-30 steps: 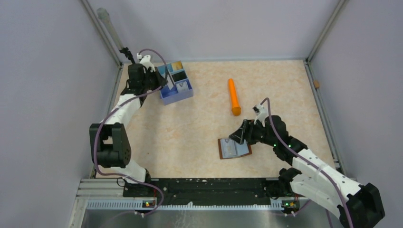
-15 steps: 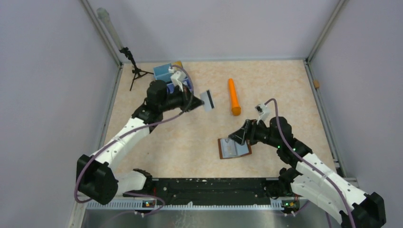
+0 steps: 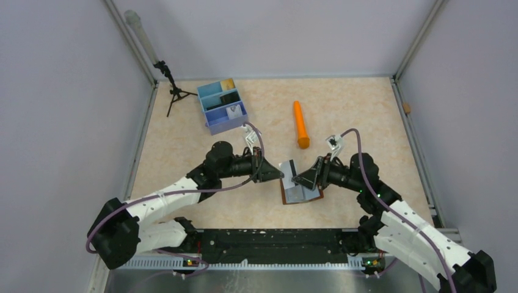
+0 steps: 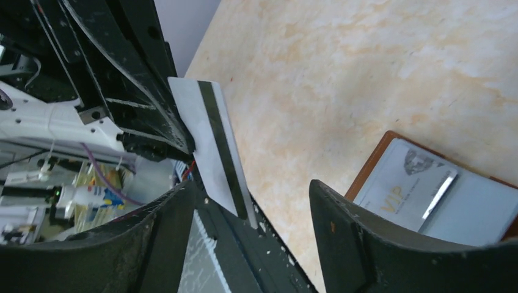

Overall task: Put the credit cards into the card holder
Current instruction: Insert the credit card into the card holder.

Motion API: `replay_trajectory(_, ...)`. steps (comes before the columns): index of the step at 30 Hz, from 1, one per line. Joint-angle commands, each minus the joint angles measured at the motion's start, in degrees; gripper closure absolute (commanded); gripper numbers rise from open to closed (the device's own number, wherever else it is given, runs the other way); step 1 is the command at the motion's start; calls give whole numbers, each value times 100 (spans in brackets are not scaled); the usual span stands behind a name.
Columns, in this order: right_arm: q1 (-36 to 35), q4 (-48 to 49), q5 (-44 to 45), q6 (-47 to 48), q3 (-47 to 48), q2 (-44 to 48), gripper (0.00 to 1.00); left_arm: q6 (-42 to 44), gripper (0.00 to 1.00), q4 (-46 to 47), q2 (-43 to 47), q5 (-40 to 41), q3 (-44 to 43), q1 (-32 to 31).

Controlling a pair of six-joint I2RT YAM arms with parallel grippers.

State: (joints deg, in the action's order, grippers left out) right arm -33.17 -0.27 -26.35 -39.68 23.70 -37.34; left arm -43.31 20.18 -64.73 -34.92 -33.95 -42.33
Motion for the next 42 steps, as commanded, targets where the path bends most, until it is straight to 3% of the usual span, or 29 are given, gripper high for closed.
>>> replay_trajectory(1, 47, 864, -973, -154, -58, -284, 35, -517, 100, 1224, 49, 206, 108, -202)
replay_trajectory(4, 47, 1027, -1160, -220, -102, -385, 58, -641, 100, 1477, -58, 243, 150, -259)
replay_trajectory(5, 47, 1055, -1177, -236, -128, -397, 73, -684, 100, 1551, -84, 272, 168, -278)
replay_trajectory(8, 43, 1215, -1158, -344, -254, -362, 98, -877, 97, 1771, -163, 327, 217, -298)
replay_trajectory(10, 47, 1442, -1172, -480, -373, -321, 100, -1077, 84, 2029, -223, 298, 271, -308)
replay_trajectory(14, 47, 1883, -1300, -699, -534, -268, 100, -1441, 66, 2533, -411, 293, 399, -371)
replay_trajectory(21, 47, 1667, -1314, -567, -446, -230, 100, -1745, 62, 2987, -784, 58, 421, -508)
replay_trajectory(25, 45, 1617, -1381, -517, -424, -253, 100, -1872, 70, 3183, -860, 22, 537, -560)
replay_trajectory(29, 47, 1142, -1254, -281, -300, -283, 100, -1839, 96, 3143, -707, 309, 680, -561)
replay_trajectory(30, 46, 932, -1175, -202, -253, -266, 98, -1817, 100, 3110, -652, 427, 721, -565)
replay_trajectory(34, 47, -545, -102, 362, 233, -184, 49, -1752, 100, 2566, -432, 1185, 878, -587)
replay_trajectory(36, 47, -1638, 829, 623, 522, -175, 35, -1755, 100, 2121, -357, 1683, 884, -651)
replay_trajectory(38, 46, -2259, 1755, 855, 728, -208, 29, -1839, 100, 1668, -316, 2184, 861, -761)
replay_trajectory(42, 47, -3058, 2973, 826, 905, -529, 27, -2181, 100, 1411, -536, 2831, 859, -1003)
